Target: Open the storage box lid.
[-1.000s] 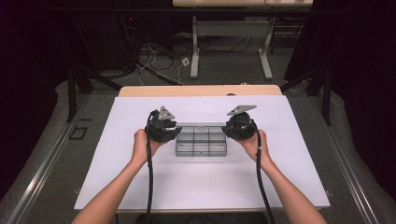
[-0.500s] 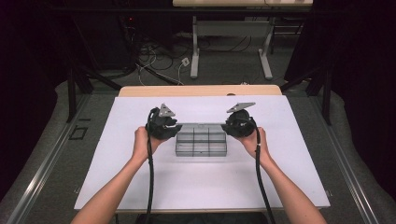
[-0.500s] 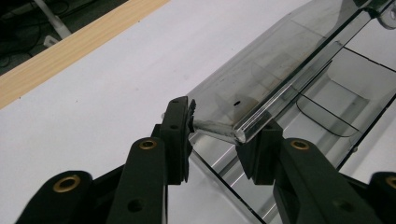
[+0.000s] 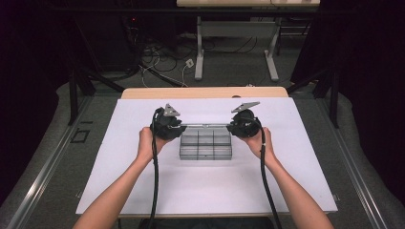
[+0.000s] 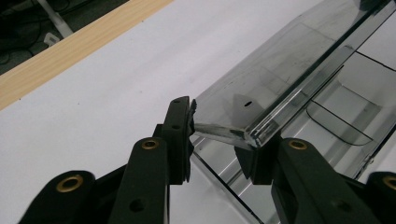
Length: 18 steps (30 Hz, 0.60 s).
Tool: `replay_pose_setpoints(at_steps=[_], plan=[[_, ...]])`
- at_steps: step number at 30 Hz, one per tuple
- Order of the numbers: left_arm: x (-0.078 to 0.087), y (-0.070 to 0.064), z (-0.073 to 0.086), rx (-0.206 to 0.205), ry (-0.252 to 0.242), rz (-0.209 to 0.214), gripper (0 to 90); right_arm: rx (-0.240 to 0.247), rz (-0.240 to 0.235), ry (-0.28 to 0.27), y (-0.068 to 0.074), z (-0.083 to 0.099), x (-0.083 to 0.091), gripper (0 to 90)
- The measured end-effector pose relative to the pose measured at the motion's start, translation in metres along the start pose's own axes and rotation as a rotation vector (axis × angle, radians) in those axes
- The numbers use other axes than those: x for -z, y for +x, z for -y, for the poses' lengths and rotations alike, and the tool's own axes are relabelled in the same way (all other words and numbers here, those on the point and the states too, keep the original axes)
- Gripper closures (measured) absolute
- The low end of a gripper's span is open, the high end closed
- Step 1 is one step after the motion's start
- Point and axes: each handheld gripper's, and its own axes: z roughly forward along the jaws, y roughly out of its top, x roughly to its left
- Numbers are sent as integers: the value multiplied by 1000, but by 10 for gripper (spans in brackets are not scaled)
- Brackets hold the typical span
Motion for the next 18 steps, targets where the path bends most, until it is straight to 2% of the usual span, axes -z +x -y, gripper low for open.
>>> replay_pose_setpoints(at_steps=[5,8,10,12,18], plan=[[-3,4,-3,10,11,7,668,-8,8,14,-3,-2,-3,739],[-5,5,-4,23,3,-3,675,-20,-2,15,-4,-3,-6,748],[-7,7,-5,26,7,-2,677,-8,7,19,-7,-4,-7,752],[-9,8,-5,24,14,1,681,-27,2,25,-7,-3,-9,758],[-16,12,-4,39,23,-3,691,-30,-1,18,-11,-3,-13,766]])
